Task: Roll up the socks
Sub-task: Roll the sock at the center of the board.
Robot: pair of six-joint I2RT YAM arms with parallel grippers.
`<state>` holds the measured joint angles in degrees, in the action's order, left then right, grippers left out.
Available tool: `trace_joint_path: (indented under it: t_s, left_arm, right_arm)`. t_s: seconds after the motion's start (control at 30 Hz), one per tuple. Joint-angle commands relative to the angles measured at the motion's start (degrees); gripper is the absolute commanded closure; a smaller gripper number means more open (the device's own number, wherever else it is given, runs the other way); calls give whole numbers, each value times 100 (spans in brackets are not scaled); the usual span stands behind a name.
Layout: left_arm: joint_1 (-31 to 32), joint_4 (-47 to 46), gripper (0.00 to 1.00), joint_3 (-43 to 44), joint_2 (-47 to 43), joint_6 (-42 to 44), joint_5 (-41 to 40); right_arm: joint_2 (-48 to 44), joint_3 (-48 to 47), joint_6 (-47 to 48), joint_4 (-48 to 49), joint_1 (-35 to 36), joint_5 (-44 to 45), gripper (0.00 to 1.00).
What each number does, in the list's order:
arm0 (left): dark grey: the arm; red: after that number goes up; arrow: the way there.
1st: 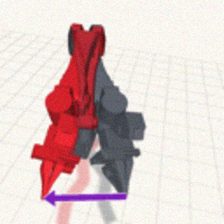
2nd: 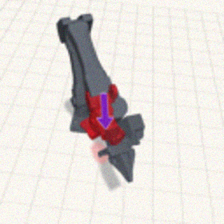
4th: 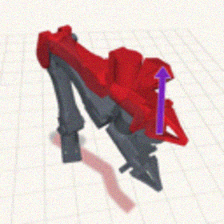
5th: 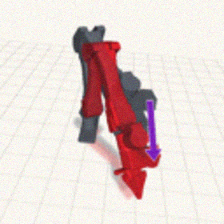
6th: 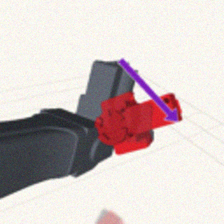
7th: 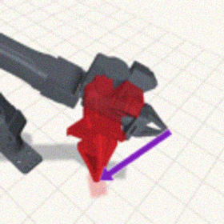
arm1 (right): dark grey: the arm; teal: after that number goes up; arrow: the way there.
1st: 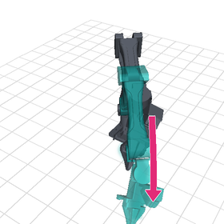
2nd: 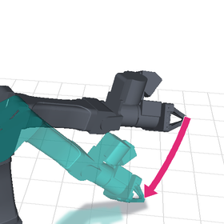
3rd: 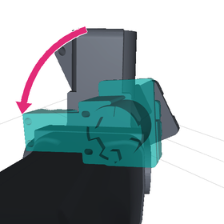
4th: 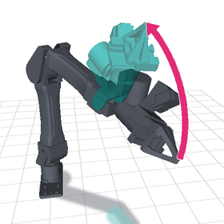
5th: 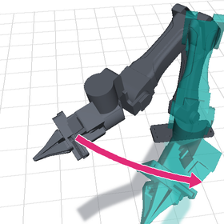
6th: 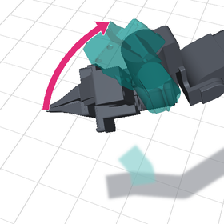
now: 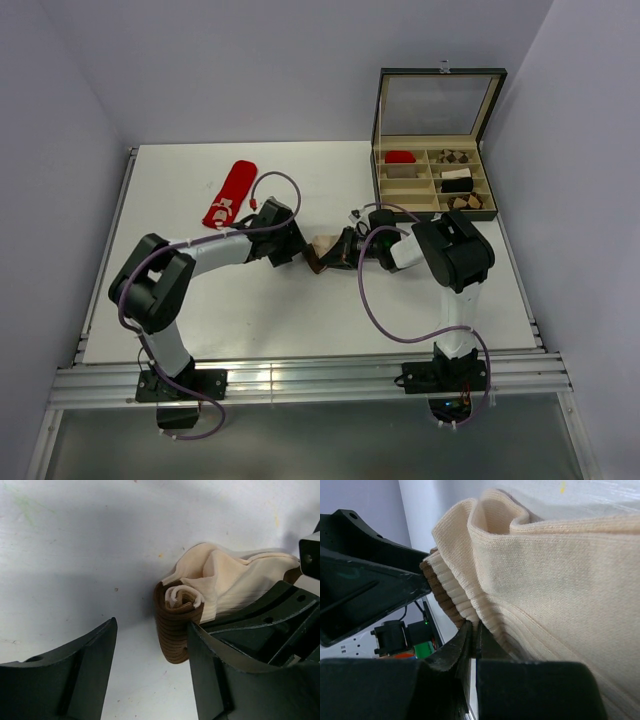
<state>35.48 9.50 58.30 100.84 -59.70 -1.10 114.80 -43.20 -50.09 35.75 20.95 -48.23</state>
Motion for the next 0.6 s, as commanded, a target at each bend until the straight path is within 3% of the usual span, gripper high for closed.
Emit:
trace_joint_path:
  t_s: [0.0, 0.33, 0.57]
  left_arm:
    - [64, -466, 35, 76, -266, 20, 49]
    - [73, -677, 30, 32, -82, -24, 58]
    - [90, -361, 40, 234, 260, 55, -74]
  right_arm:
    - [297, 23, 420, -955, -30, 472, 100]
    - [235, -197, 631, -1245, 23, 516, 100]
    - [209, -286, 711, -1369, 146, 604, 100]
